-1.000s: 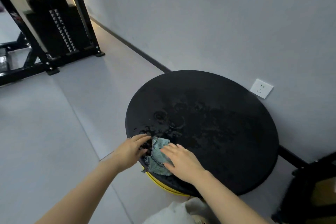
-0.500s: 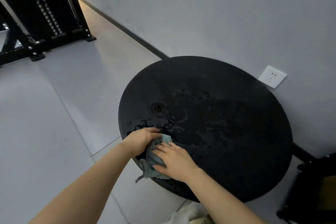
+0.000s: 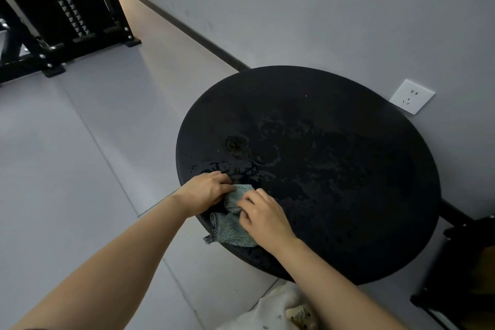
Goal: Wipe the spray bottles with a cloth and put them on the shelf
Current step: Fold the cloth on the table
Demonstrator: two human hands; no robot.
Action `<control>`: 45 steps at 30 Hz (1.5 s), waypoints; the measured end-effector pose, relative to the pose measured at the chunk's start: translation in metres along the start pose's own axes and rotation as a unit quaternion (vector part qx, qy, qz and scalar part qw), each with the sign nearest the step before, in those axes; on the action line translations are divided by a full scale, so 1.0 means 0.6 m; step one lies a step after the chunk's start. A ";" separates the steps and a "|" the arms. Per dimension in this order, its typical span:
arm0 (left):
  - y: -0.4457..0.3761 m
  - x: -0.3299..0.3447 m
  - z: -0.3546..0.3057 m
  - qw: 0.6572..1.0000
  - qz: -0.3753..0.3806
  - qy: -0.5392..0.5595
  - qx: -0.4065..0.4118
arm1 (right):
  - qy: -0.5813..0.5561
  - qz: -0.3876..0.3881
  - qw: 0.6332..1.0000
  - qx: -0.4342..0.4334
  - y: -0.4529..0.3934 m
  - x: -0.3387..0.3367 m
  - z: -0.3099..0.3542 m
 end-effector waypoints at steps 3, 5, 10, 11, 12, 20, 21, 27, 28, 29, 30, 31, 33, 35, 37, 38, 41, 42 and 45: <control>0.002 -0.017 -0.003 0.999 -0.039 0.025 -0.028 | -0.073 0.004 0.990 0.123 0.007 -0.016 -0.031; 0.002 -0.025 0.000 0.993 -0.052 0.083 -0.072 | -0.112 -0.002 0.976 0.188 0.009 -0.028 -0.051; -0.011 -0.065 0.004 0.969 -0.089 0.179 -0.143 | -0.183 -0.068 0.950 0.244 -0.010 -0.072 -0.078; -0.014 -0.075 0.006 0.964 -0.100 0.197 -0.145 | -0.200 -0.076 0.944 0.250 -0.016 -0.082 -0.081; -0.018 -0.086 0.007 0.959 -0.112 0.214 -0.148 | -0.215 -0.082 0.939 0.255 -0.023 -0.093 -0.085; -0.032 -0.202 0.016 0.905 -0.205 0.335 -0.165 | -0.297 -0.136 0.922 0.206 -0.078 -0.191 -0.088; -0.031 -0.220 0.014 0.905 -0.219 0.327 -0.160 | -0.297 -0.145 0.924 0.195 -0.083 -0.207 -0.086; -0.018 -0.306 0.002 0.894 -0.286 0.315 -0.139 | -0.284 -0.183 0.936 0.104 -0.096 -0.290 -0.059; -0.015 -0.310 -0.001 0.891 -0.293 0.322 -0.131 | -0.275 -0.181 0.940 0.089 -0.091 -0.296 -0.055; -0.011 -0.313 -0.007 0.888 -0.297 0.330 -0.120 | -0.269 -0.177 0.944 0.075 -0.084 -0.299 -0.052; -0.006 -0.311 -0.013 0.888 -0.297 0.332 -0.110 | -0.265 -0.169 0.947 0.066 -0.075 -0.299 -0.051; -0.002 -0.305 -0.019 0.892 -0.292 0.329 -0.102 | -0.261 -0.158 0.950 0.059 -0.064 -0.294 -0.051; 0.007 -0.277 -0.029 0.904 -0.261 0.325 -0.092 | -0.254 -0.130 0.957 0.045 -0.038 -0.273 -0.051; 0.017 -0.233 -0.034 0.915 -0.197 0.341 -0.090 | -0.258 -0.089 0.961 0.040 -0.009 -0.239 -0.055; 0.025 -0.183 -0.041 0.921 -0.104 0.362 -0.099 | -0.264 -0.020 0.963 0.056 0.018 -0.196 -0.062; 0.029 -0.158 -0.045 0.923 -0.052 0.366 -0.107 | -0.269 0.020 0.960 0.073 0.029 -0.174 -0.066; 0.035 -0.105 -0.052 0.919 0.051 0.369 -0.131 | -0.287 0.103 0.943 0.134 0.049 -0.126 -0.080; 0.034 -0.094 -0.050 0.915 0.059 0.372 -0.141 | -0.284 0.112 0.941 0.149 0.049 -0.115 -0.086; 0.019 -0.074 -0.035 0.915 0.047 0.360 -0.177 | -0.277 0.117 0.935 0.187 0.037 -0.088 -0.107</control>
Point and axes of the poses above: each hand's wrist, its own y-axis away from the middle knuckle, its own x-axis out of the palm, z = x × y, the point moved 7 cm from there along -y, towards the middle knuckle, and after that the axes turned 2 degrees about y, right-handed, at the moved point
